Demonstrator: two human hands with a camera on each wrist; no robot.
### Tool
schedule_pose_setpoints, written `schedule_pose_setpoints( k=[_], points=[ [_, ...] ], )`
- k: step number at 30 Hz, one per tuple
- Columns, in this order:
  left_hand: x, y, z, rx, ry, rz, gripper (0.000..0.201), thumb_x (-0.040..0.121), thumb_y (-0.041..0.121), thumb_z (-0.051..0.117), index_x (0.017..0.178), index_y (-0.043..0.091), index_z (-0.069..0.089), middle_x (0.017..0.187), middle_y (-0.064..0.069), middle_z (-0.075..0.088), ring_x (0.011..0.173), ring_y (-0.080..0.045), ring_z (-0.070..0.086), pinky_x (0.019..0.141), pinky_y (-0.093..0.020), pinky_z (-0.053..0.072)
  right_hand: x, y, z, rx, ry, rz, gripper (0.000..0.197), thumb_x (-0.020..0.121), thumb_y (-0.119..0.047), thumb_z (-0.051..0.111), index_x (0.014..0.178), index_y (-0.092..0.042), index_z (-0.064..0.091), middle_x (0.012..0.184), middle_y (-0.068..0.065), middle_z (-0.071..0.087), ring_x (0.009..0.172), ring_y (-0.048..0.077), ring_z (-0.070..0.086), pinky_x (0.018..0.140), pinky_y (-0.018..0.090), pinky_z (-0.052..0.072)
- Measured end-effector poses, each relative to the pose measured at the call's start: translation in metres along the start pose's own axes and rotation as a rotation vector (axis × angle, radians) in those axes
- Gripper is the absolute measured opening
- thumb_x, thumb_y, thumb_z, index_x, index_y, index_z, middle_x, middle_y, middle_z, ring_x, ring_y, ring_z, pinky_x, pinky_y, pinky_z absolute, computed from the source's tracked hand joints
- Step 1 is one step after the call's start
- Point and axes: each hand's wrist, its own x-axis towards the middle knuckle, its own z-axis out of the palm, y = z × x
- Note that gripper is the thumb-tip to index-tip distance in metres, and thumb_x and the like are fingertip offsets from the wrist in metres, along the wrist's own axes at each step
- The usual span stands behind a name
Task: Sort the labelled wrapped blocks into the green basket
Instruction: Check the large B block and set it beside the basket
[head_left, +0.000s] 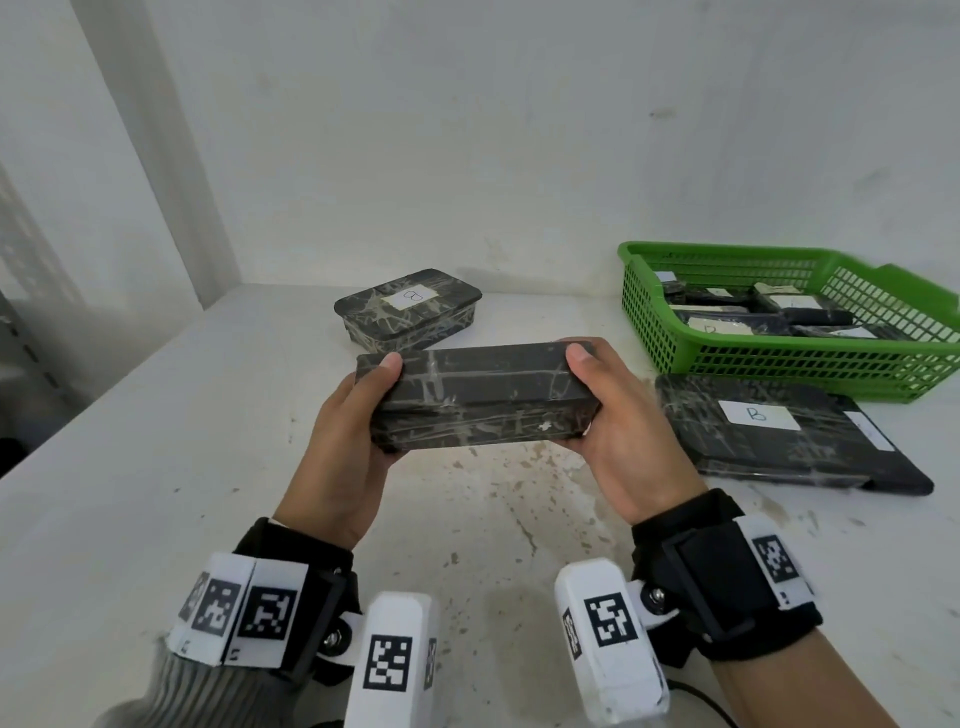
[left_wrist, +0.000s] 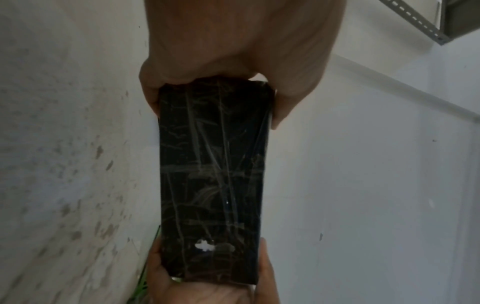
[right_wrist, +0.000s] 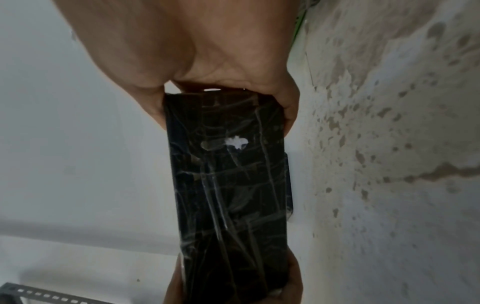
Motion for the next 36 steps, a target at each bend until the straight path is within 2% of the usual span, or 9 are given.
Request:
schedule_pose_setpoints(
  k=[5,11,16,19,21,24,27,33,36],
  points=[
    [0.002,-0.002,-0.004,-0.011,0.015,0.014,0.02,0.097,0.026,0.05,0.104,0.01,0.059,0.093,-0.003,0.07,0.084,-0.014,0.068,0.083,-0.033,0.048,-0.002,0.003,0.003,0.091,0.004,0.054,0.073,0.083,-0.066,0.047,0.135,-0.016,0.054,0.128,0.005,0.066,0.121,0.02,0.06,0.111,0.051,0.038],
    [-0.002,0.002,0.001,-0.054,-0.011,0.051,0.035,0.08,0.044,0.056,0.097,0.015,0.065,0.1,-0.007,0.073,0.093,-0.02,0.069,0.088,-0.038,0.051,0.0,0.006,0.008,0.075,0.089,0.033,0.026,0.101,-0.036,0.044,0.109,-0.014,0.056,0.1,0.01,0.063,0.095,0.021,0.062,0.098,0.049,0.047],
    [0.005,-0.003,-0.004,-0.008,0.022,-0.016,0.021,0.086,0.032,0.06,0.093,0.013,0.06,0.087,-0.004,0.066,0.078,-0.014,0.064,0.084,-0.035,0.047,0.0,0.006,0.007,0.123,0.084,0.073,0.027,0.098,-0.039,0.047,0.106,-0.015,0.058,0.1,0.008,0.065,0.095,0.019,0.064,0.095,0.043,0.048],
    [0.005,-0.003,-0.005,-0.028,0.045,-0.019,0.016,0.092,0.028,0.057,0.081,0.016,0.061,0.08,-0.001,0.066,0.075,-0.014,0.064,0.083,-0.035,0.046,-0.001,0.007,0.007,0.133,0.051,0.069,0.04,0.08,-0.052,0.056,0.094,-0.015,0.059,0.094,0.0,0.07,0.095,0.015,0.067,0.095,0.039,0.05],
    [0.003,-0.003,-0.003,-0.039,0.026,-0.014,0.016,0.084,0.032,0.062,0.077,0.018,0.064,0.08,-0.002,0.068,0.076,-0.015,0.064,0.081,-0.033,0.047,-0.002,0.008,0.009,0.095,0.054,0.028,0.034,0.081,-0.043,0.062,0.092,-0.012,0.054,0.089,0.001,0.067,0.086,0.012,0.066,0.087,0.034,0.051],
    [0.001,-0.004,0.0,0.031,-0.01,-0.038,0.028,0.071,0.029,0.078,0.09,0.01,0.071,0.088,-0.006,0.072,0.08,-0.016,0.068,0.078,-0.031,0.05,-0.001,0.01,0.009,0.106,0.097,0.013,0.014,0.092,-0.021,0.062,0.098,-0.012,0.053,0.092,0.005,0.064,0.084,0.013,0.065,0.083,0.033,0.053],
    [0.002,-0.008,-0.001,0.047,0.012,-0.05,0.062,0.066,0.021,0.081,0.117,-0.008,0.06,0.095,-0.01,0.072,0.082,-0.019,0.068,0.077,-0.03,0.048,0.0,0.009,0.009,0.108,0.128,0.013,0.01,0.093,-0.018,0.062,0.093,-0.013,0.053,0.085,0.001,0.064,0.08,0.012,0.065,0.078,0.031,0.053],
    [0.004,-0.005,-0.003,0.069,0.03,-0.014,0.067,0.066,0.022,0.078,0.121,-0.009,0.056,0.093,-0.007,0.071,0.079,-0.016,0.069,0.073,-0.027,0.049,-0.005,0.01,0.013,0.065,0.094,0.002,0.035,0.072,-0.033,0.075,0.096,-0.013,0.059,0.095,0.006,0.072,0.09,0.017,0.071,0.082,0.032,0.056],
    [0.002,-0.004,-0.002,0.082,0.021,-0.006,0.072,0.065,0.032,0.079,0.122,-0.005,0.058,0.102,-0.01,0.073,0.088,-0.018,0.07,0.078,-0.031,0.052,-0.007,0.009,0.014,0.041,0.143,-0.034,0.037,0.073,-0.019,0.08,0.102,-0.006,0.06,0.102,0.018,0.071,0.094,0.026,0.071,0.086,0.038,0.057]
  ],
)
